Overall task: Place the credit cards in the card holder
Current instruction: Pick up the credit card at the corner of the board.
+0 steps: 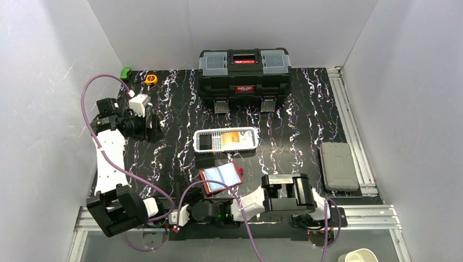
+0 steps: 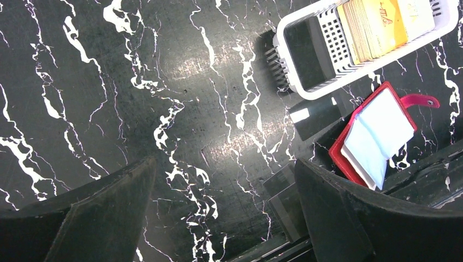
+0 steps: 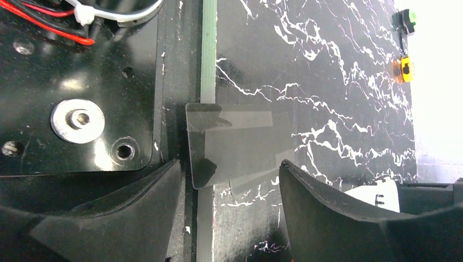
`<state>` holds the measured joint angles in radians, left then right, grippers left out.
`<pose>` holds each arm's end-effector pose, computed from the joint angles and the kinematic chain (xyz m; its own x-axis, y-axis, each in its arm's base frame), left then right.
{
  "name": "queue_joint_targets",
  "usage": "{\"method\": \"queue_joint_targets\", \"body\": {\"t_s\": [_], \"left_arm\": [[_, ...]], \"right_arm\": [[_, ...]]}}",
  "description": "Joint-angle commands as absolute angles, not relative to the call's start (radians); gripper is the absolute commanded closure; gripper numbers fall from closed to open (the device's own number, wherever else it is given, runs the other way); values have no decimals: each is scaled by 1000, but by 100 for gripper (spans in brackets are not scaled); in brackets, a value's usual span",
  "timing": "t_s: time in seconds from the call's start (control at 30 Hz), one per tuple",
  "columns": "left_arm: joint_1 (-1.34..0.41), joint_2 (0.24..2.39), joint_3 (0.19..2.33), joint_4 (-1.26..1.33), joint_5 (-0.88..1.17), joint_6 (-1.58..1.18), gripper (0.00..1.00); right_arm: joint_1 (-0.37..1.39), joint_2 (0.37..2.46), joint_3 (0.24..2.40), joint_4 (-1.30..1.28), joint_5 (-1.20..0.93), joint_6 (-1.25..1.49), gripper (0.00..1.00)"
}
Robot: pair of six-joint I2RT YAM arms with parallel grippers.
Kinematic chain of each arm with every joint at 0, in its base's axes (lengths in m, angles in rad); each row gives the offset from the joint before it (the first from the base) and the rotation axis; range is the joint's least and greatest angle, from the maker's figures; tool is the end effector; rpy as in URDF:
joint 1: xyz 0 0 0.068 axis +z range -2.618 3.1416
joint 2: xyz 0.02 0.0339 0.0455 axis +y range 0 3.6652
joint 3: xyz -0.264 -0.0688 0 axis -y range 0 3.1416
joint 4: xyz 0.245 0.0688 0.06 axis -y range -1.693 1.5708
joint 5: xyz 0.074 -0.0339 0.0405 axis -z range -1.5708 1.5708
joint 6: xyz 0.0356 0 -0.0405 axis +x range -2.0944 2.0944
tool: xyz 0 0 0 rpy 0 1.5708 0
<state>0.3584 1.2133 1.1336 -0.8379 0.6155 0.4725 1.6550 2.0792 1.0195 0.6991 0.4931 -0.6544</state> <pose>0.2313 0.0647 0.3193 -0.6430 0.1560 -0.7498 0.3760 0.9172 -0.1317 -0.0185 0.4192 0.1226 0.5805 -0.5025 -0.6407 -0.7079 0.0774 -0.7021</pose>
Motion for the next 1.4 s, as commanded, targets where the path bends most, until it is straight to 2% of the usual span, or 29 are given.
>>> {"method": "queue_joint_targets", "body": {"t_s": [0.0, 0.27, 0.4, 0.6, 0.73, 0.97, 1.17, 1.27, 1.3, 1.37], "left_arm": [[365, 1203, 1173, -854, 615, 469, 2], [365, 1172, 1154, -861, 580, 486, 2], [367, 1159, 1152, -869, 564, 501, 2], [371, 1155, 1171, -882, 556, 508, 2], [373, 1154, 1180, -886, 557, 501, 2], [373, 1149, 1208, -899, 573, 478, 2], [373, 1131, 1240, -919, 578, 477, 2], [373, 1126, 1252, -932, 577, 487, 2], [373, 1126, 1254, -933, 575, 489, 2], [373, 1126, 1253, -934, 570, 493, 2]], "right_arm": [[1673, 2105, 1046, 674, 429, -629, 27], [1677, 2111, 1063, 625, 375, -596, 34], [1677, 2119, 1071, 618, 371, -591, 44], [1677, 2124, 1083, 618, 395, -588, 66], [1677, 2116, 1078, 644, 445, -609, 76], [1681, 2084, 1053, 832, 617, -752, 88], [1687, 2068, 1056, 947, 664, -843, 99], [1687, 2064, 1045, 955, 662, -856, 96], [1687, 2056, 1033, 939, 647, -846, 84], [1688, 2026, 1003, 871, 588, -788, 52]]}}
